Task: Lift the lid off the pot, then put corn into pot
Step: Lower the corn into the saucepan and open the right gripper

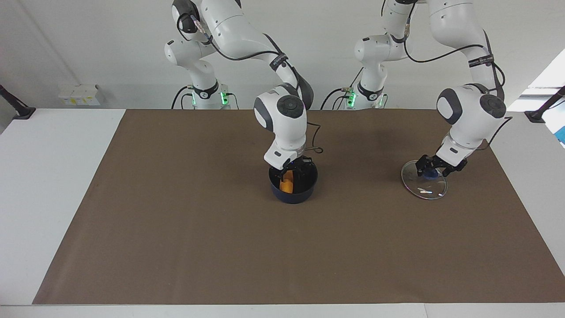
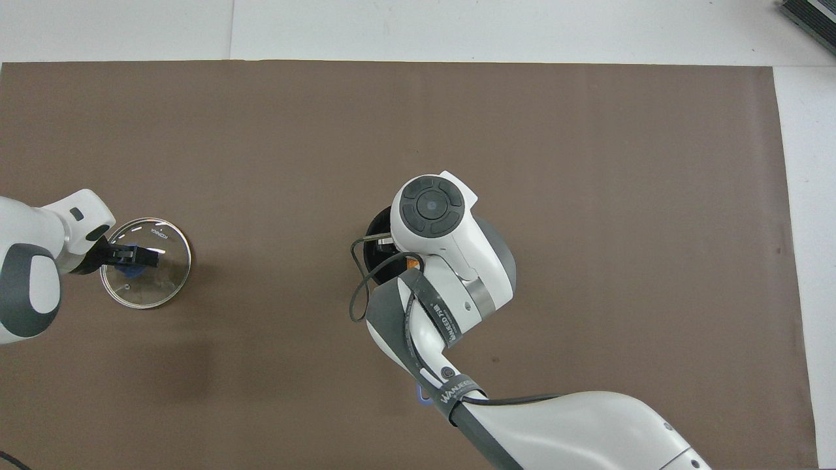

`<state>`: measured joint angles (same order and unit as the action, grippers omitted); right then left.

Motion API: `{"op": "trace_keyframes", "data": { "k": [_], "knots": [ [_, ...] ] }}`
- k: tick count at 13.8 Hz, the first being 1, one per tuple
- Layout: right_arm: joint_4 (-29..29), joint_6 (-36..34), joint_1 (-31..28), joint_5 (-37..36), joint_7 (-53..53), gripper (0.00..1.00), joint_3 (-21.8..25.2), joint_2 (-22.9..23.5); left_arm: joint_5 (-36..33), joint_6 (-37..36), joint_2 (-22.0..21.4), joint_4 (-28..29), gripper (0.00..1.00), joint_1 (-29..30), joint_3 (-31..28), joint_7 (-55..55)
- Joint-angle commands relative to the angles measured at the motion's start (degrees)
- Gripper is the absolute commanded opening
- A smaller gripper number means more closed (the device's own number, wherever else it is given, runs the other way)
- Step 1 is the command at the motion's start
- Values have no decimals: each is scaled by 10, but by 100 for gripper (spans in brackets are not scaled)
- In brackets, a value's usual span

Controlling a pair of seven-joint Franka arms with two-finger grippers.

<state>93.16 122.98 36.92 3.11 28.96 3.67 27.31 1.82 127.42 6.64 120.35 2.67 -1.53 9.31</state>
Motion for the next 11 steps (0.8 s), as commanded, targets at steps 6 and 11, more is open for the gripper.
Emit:
{"op": "trace_keyframes", "data": {
  "k": [6,11],
  "knots": [
    [6,-75,-83,-12,-22,100,21,-122,6,-126,13,-132,100,-86,-1,-93],
    [6,-173,-166,-41,-98,100,21,-204,6,-230,-13,-199,100,-85,5,-85]
  ]
}}
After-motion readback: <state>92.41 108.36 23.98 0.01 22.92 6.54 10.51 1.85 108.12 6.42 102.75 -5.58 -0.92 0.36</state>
